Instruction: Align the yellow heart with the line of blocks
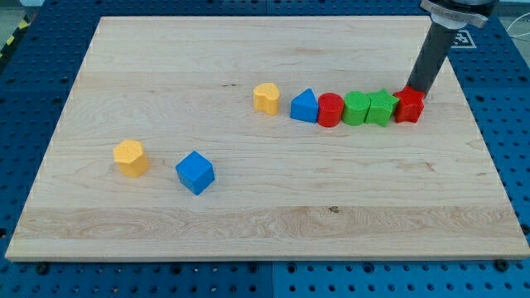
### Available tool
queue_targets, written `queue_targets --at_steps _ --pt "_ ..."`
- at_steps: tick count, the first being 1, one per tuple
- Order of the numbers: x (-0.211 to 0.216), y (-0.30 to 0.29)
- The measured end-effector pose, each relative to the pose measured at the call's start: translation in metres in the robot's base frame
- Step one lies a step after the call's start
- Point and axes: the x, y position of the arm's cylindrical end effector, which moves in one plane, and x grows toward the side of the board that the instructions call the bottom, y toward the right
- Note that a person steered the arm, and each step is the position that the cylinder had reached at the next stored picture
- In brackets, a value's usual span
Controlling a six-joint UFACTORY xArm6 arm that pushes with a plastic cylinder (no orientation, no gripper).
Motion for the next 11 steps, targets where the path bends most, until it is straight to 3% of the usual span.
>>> queue_targets --at_steps 2,7,10,11 --pt "-0.041 -0.001" --pt "-0.036 -0.200" --pt "0.012 -0.211" --pt "-0.020 -0.228"
